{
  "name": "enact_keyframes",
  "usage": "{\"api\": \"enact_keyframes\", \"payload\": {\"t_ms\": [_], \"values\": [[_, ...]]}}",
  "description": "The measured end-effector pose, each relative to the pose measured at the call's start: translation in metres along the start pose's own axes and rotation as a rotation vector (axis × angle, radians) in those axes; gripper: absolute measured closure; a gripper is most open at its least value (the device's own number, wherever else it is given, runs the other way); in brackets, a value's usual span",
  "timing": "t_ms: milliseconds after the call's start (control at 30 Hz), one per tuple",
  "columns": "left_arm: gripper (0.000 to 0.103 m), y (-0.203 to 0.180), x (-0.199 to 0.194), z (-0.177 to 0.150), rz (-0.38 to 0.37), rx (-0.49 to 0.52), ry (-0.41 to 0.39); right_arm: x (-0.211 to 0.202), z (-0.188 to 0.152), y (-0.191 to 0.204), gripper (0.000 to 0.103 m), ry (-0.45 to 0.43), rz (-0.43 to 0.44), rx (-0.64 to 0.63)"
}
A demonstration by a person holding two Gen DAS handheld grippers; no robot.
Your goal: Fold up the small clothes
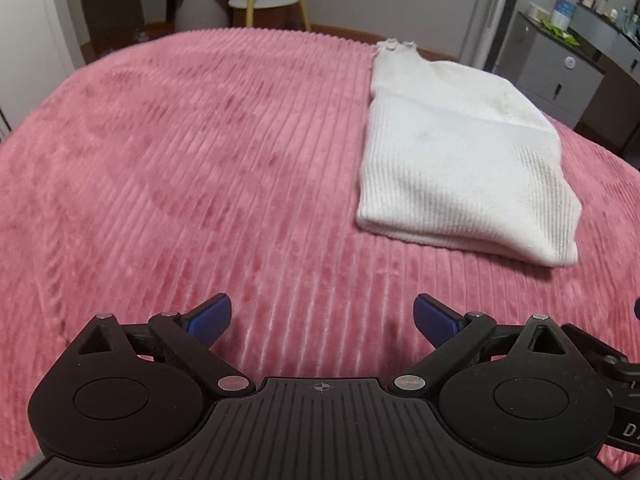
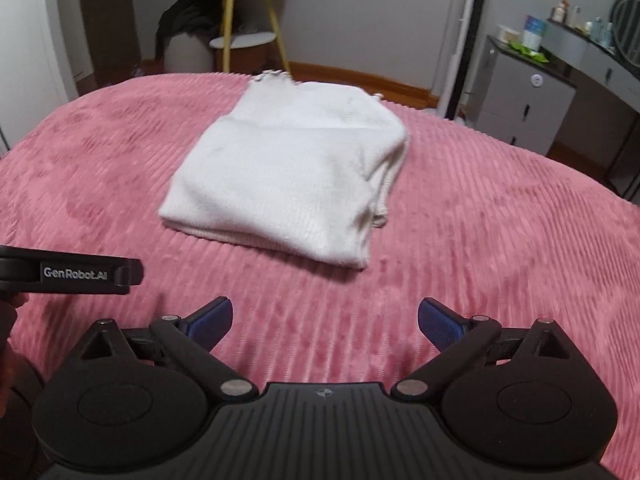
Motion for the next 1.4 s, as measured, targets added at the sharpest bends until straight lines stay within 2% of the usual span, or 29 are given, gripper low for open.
{"api": "enact_keyframes", "payload": {"t_ms": [200,467,1400], "values": [[0.003,-0.008,-0.01,0.007,0.032,0.068,-0.026,-0.003,0.008,0.006,0.004,0.006,-0.028,-0.021],[0.003,-0.009,-0.015,0.013,0.058,0.087,-0.041,0.006,0.014,-0.004,0.004,0.062,-0.029,0.057],[0.002,-0.013,-0.022,0.015,0.057,0.118,-0.065,0.006,0.016,-0.005,0.004,0.065,-0.039,0.079]]}}
Point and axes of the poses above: each gripper's, at about its wrist camera, not at the fingertips, and x roughly the way its jaws point, y to its left, z to its top, the point moved 5 cm from there along x, roughly the way its jaws point, and after that the axes turned 6 degrees about x, right-handed, at the moved point
